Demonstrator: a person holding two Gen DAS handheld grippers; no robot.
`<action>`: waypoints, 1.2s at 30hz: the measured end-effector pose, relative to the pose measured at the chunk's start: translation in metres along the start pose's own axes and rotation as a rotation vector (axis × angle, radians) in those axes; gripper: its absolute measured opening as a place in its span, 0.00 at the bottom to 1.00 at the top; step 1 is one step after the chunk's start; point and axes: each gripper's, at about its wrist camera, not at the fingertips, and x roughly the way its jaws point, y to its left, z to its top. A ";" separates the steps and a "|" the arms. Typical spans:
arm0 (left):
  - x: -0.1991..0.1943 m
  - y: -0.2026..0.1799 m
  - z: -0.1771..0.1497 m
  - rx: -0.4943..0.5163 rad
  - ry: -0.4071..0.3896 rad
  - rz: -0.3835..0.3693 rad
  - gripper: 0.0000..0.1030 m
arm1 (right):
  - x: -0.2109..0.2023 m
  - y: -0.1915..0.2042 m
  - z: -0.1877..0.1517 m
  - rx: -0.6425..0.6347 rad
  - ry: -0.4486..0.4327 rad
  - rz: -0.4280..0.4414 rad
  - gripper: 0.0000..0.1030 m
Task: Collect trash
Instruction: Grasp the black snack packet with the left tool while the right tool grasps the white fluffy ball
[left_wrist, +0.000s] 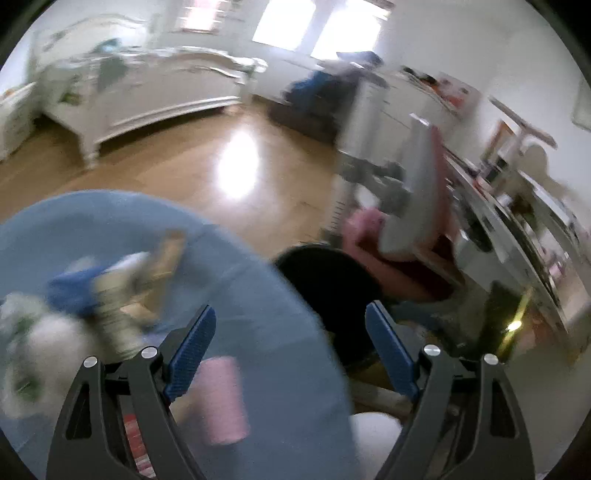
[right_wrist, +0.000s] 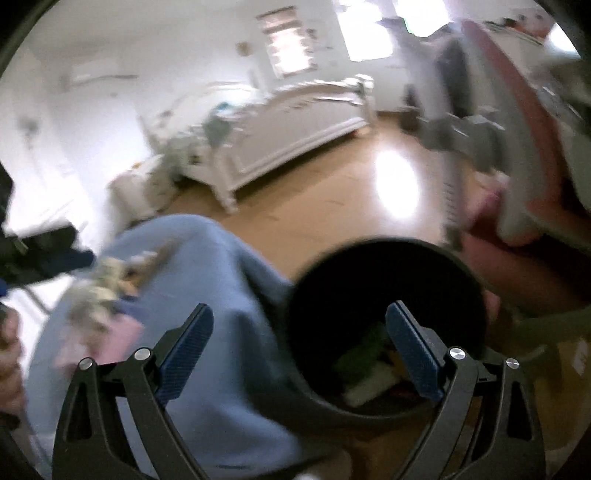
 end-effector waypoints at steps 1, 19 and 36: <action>-0.008 0.011 -0.001 -0.021 -0.011 0.021 0.80 | 0.001 0.020 0.007 -0.029 0.006 0.045 0.90; -0.062 0.214 -0.047 -0.262 0.020 0.252 0.73 | 0.129 0.271 0.021 -0.372 0.352 0.271 0.70; -0.028 0.214 -0.036 -0.231 0.030 0.282 0.59 | 0.072 0.233 0.026 -0.219 0.241 0.375 0.35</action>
